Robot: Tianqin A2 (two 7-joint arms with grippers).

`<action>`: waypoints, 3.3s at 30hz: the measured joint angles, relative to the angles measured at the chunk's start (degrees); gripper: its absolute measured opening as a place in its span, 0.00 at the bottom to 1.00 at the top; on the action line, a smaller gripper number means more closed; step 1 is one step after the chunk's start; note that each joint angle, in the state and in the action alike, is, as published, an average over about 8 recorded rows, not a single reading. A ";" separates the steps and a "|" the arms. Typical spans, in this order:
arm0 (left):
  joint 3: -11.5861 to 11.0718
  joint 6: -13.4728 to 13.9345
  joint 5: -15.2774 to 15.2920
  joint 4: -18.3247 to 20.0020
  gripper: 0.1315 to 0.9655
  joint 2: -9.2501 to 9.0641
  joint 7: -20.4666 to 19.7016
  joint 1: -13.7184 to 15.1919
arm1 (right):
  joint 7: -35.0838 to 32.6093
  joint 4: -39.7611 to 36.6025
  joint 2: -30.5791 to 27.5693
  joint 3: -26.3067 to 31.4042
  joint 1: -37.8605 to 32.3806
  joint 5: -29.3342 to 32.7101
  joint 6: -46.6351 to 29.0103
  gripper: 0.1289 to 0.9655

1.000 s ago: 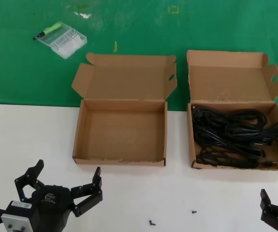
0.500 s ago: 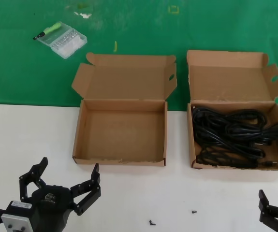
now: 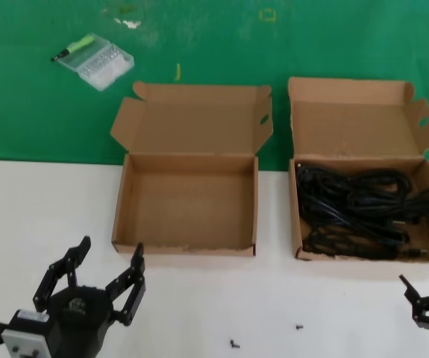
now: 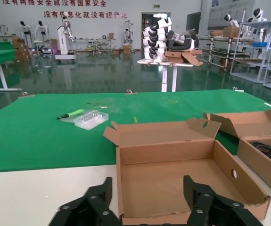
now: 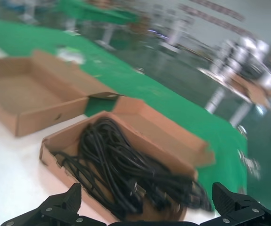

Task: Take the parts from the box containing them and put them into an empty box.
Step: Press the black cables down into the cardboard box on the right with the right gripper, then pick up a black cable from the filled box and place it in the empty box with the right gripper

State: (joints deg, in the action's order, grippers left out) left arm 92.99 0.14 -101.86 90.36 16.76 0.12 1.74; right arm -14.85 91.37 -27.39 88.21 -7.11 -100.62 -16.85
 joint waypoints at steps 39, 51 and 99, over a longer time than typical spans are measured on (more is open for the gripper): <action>0.00 0.00 0.01 0.00 0.02 0.00 -0.01 0.00 | -27.48 -32.20 -8.21 26.80 -49.73 21.96 -24.87 0.87; 0.00 0.00 0.01 0.00 0.02 0.00 -0.01 0.00 | -27.67 -34.35 -8.24 27.93 -50.94 23.13 -24.90 0.61; 0.00 0.00 0.01 0.00 0.02 0.00 -0.01 0.00 | -18.15 -20.24 -4.49 27.19 -53.89 25.52 -21.29 0.08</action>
State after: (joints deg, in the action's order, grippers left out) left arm 92.99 0.14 -101.85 90.37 16.76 0.11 1.74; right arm -32.99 71.14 -31.88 115.40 -61.00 -75.10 -38.14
